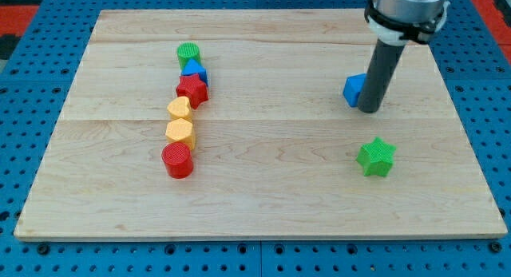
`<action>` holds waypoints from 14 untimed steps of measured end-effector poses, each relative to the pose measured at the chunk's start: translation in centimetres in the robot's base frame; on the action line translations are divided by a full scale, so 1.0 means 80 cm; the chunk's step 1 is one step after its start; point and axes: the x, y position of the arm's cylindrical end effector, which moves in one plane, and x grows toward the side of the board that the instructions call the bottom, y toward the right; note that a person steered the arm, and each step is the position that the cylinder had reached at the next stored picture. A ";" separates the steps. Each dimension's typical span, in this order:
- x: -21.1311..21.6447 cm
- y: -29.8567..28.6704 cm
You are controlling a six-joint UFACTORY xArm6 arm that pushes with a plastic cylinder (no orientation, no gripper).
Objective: Place the blue cube to the top left of the green circle
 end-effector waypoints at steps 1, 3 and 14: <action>-0.038 -0.033; -0.090 -0.029; -0.185 -0.257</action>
